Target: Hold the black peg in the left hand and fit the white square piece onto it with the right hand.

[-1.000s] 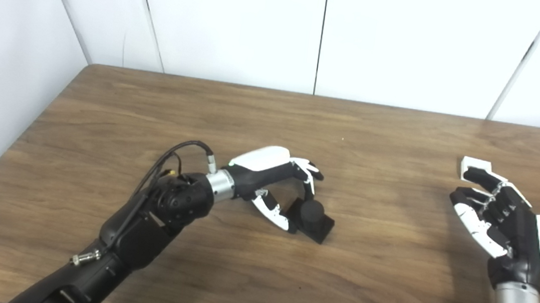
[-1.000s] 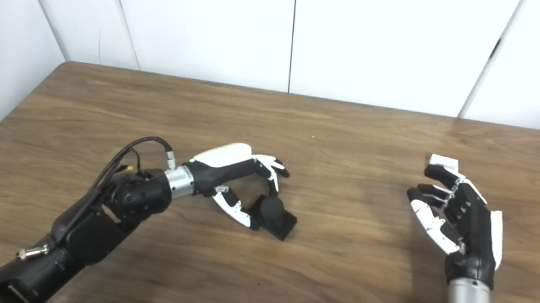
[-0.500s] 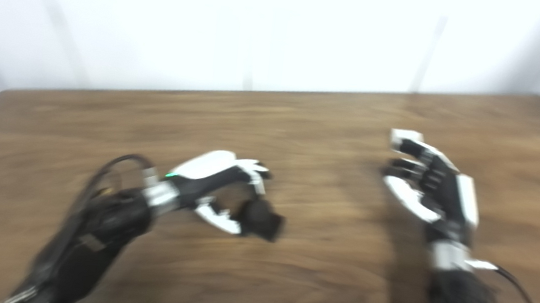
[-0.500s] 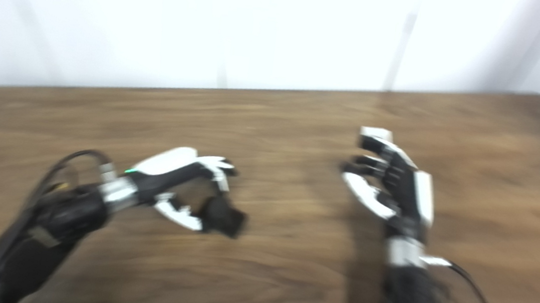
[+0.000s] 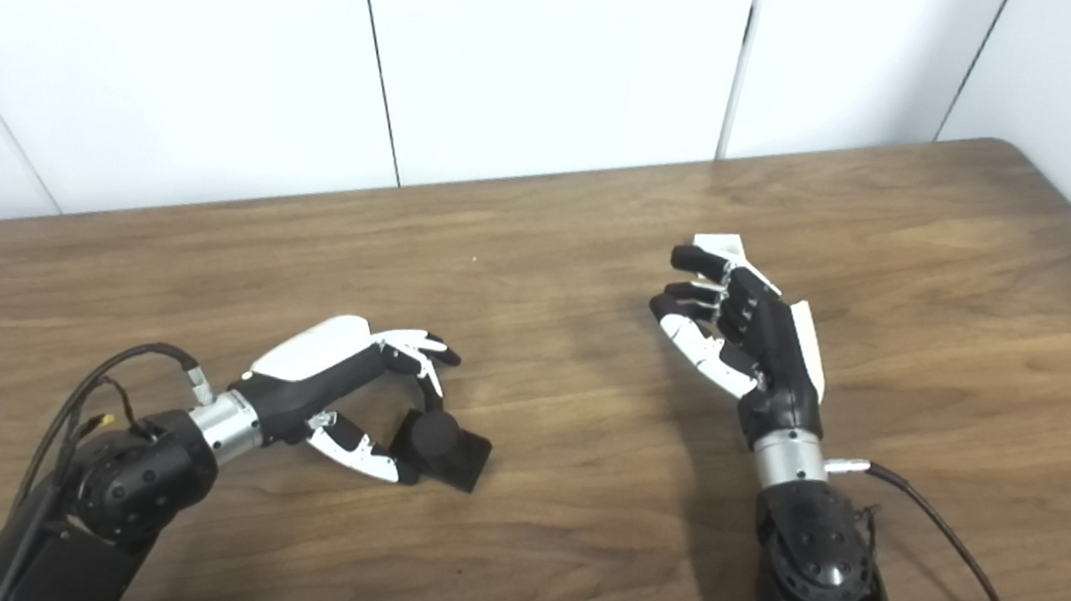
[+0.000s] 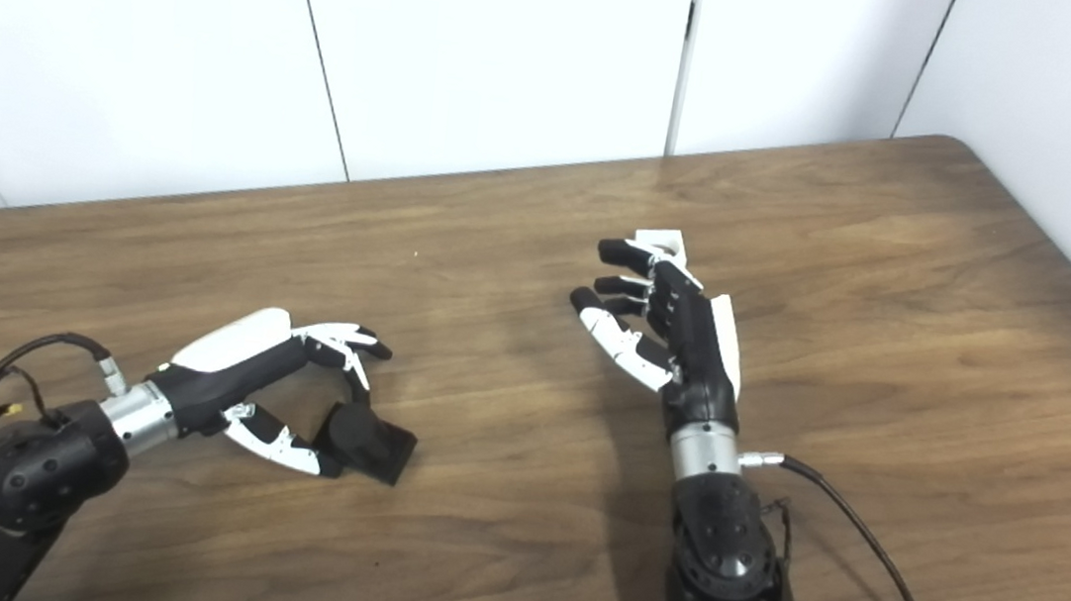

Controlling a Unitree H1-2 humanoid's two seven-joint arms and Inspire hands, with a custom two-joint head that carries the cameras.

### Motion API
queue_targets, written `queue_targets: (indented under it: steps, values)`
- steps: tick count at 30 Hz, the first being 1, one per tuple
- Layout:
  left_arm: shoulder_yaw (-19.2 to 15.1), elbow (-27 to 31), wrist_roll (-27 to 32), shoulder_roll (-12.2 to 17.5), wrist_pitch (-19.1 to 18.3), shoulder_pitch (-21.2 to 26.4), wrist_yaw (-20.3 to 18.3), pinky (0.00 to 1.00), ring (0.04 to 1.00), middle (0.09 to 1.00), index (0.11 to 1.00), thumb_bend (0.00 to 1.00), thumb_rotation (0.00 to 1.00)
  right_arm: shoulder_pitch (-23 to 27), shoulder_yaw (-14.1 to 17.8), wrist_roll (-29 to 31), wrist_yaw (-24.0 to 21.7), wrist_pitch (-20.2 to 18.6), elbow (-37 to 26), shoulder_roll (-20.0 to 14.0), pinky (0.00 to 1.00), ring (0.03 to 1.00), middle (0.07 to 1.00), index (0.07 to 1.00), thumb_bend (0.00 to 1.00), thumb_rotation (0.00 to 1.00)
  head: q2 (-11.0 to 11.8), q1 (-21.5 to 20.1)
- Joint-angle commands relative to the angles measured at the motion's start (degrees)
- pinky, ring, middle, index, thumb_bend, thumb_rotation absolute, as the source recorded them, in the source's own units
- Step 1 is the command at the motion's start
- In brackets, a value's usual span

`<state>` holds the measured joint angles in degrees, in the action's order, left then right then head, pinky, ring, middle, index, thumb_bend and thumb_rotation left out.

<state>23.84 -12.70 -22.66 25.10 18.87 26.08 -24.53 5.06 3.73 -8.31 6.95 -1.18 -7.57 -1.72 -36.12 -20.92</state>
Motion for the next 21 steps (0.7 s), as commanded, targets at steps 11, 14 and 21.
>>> queue_targets:
  steps: [11, 14, 21]
  values:
    - [0.3, -0.03, -1.5, 1.73, -0.84, -1.0, -1.94, 0.86, 0.932, 0.868, 0.491, 0.52, 0.08, 9.14, 1.8, -11.01, 4.59, 3.82, 1.56, -8.32, 0.65, 0.751, 0.787, 0.692, 0.49, 0.2, 0.23, 0.15]
    - [0.17, -0.25, -1.31, 1.73, -0.66, -1.13, -1.83, 0.86, 0.932, 0.868, 0.491, 0.52, 0.08, 11.28, 1.54, -13.68, 3.45, 1.5, 2.36, -11.78, 0.68, 0.791, 0.819, 0.703, 0.5, 0.22, 0.24, 0.36]
    - [0.03, -0.57, -1.23, 1.82, 0.0, -1.23, -1.78, 0.85, 0.932, 0.867, 0.491, 0.52, 0.08, 17.83, -0.16, -18.77, 0.05, -3.99, 6.82, -19.06, 0.72, 0.832, 0.841, 0.719, 0.52, 0.26, 0.22, 0.47]
